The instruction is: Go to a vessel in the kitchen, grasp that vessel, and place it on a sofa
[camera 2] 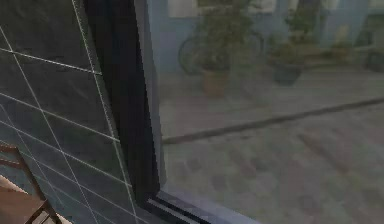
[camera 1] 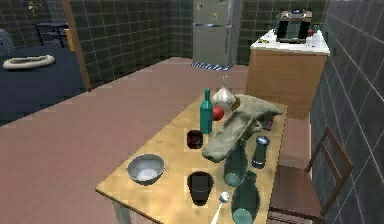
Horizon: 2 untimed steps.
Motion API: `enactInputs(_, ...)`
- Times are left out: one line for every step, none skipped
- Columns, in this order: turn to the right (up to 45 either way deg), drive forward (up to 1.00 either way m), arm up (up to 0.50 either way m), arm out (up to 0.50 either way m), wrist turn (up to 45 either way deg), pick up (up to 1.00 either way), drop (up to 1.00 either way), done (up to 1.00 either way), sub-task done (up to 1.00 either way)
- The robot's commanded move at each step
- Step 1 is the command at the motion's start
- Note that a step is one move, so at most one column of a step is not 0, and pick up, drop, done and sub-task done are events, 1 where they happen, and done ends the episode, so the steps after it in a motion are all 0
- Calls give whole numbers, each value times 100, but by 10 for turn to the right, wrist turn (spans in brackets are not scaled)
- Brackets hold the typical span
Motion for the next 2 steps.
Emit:
enactInputs(-150, 0, 0, 0, 0, 0, 0, 0, 0)
enactInputs(0, 15, 0, 0, 0, 0, 0, 0, 0)
